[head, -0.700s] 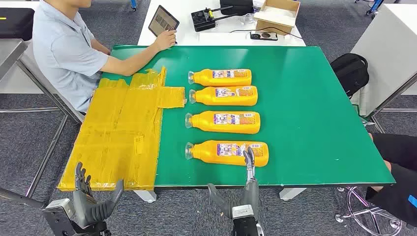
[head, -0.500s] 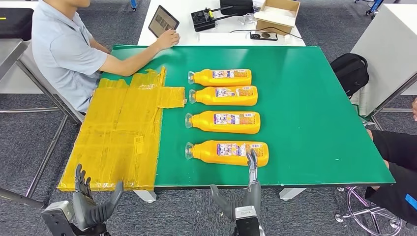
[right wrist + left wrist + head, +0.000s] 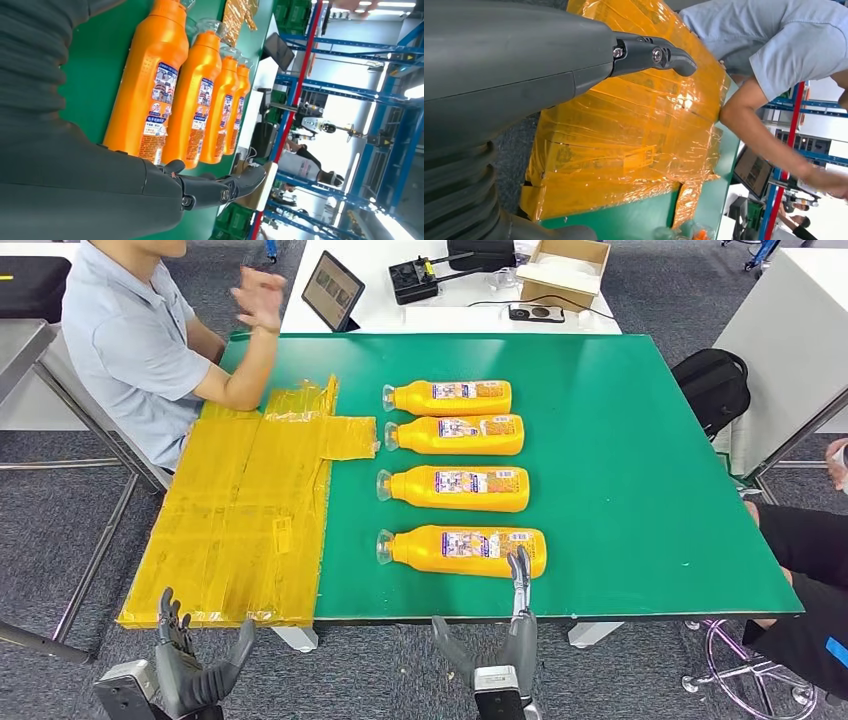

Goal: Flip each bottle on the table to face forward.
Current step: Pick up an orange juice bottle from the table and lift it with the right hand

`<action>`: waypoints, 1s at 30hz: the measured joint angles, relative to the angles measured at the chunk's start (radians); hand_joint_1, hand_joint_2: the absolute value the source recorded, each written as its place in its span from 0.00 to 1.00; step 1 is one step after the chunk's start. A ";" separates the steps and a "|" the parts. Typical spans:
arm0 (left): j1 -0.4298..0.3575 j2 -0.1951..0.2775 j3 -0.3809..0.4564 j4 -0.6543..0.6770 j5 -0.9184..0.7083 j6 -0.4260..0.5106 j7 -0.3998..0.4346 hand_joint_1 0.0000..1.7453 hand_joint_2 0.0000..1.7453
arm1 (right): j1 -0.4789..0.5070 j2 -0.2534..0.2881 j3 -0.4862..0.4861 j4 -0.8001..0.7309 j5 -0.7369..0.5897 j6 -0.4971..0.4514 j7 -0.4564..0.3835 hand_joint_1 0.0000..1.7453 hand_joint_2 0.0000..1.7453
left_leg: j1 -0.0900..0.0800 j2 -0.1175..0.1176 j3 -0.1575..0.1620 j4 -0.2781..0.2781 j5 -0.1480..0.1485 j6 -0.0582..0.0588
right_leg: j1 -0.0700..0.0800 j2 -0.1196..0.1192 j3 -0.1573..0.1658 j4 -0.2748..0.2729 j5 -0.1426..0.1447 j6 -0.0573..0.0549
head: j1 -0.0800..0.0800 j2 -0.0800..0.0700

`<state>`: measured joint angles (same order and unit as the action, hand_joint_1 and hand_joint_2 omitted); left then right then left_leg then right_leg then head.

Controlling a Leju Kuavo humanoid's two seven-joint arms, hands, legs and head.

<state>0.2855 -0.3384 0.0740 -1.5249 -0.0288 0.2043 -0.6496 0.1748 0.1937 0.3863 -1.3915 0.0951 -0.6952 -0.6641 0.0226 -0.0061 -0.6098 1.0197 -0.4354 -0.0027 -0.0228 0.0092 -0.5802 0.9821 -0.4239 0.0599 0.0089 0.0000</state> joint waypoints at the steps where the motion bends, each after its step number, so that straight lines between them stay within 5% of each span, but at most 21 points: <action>1: -0.001 0.000 0.000 0.002 0.002 0.001 0.000 0.00 1.00 | 0.000 0.000 -0.001 0.001 0.004 0.000 0.004 0.00 0.00 | 0.000 0.000 0.000 0.000 0.000 0.000 | 0.000 0.000 0.000 0.000 0.000 0.000 | 0.000 0.000; 4: -0.003 0.000 0.002 0.008 0.009 -0.003 -0.003 0.00 1.00 | -0.001 0.000 -0.010 0.009 0.030 0.000 0.038 0.00 0.00 | 0.000 0.000 0.000 0.000 0.000 0.000 | 0.000 0.000 0.000 0.000 0.000 0.000 | 0.000 0.000; 8: -0.004 0.000 0.004 0.014 0.012 -0.011 -0.008 0.00 1.00 | -0.002 0.006 -0.033 0.030 0.067 0.000 0.055 0.00 1.00 | 0.000 0.000 0.000 0.000 0.000 0.000 | 0.000 0.000 0.000 0.000 0.000 0.000 | 0.000 0.000; 23: -0.027 -0.002 0.002 0.025 0.002 -0.008 0.000 0.00 1.00 | -0.005 -0.015 -0.100 -0.040 0.254 0.004 0.139 0.00 1.00 | 0.000 0.000 0.000 0.000 0.000 0.000 | 0.000 0.000 0.000 0.000 0.000 0.000 | 0.000 0.000; 30: -0.036 -0.001 -0.016 0.025 0.018 -0.007 0.021 0.00 1.00 | -0.048 -0.047 -0.172 -0.052 0.644 0.017 0.300 0.00 1.00 | 0.000 0.000 0.000 0.000 0.000 0.000 | 0.000 0.000 0.001 0.000 0.001 0.001 | 0.000 0.000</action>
<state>0.2500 -0.3393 0.0578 -1.5000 -0.0109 0.1977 -0.6281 0.1270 0.1468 0.2145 -1.4432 0.7395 -0.6783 -0.3640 0.0222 -0.0062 -0.6096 1.0198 -0.4353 -0.0025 -0.0231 0.0092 -0.5795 0.9820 -0.4234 0.0604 0.0090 0.0000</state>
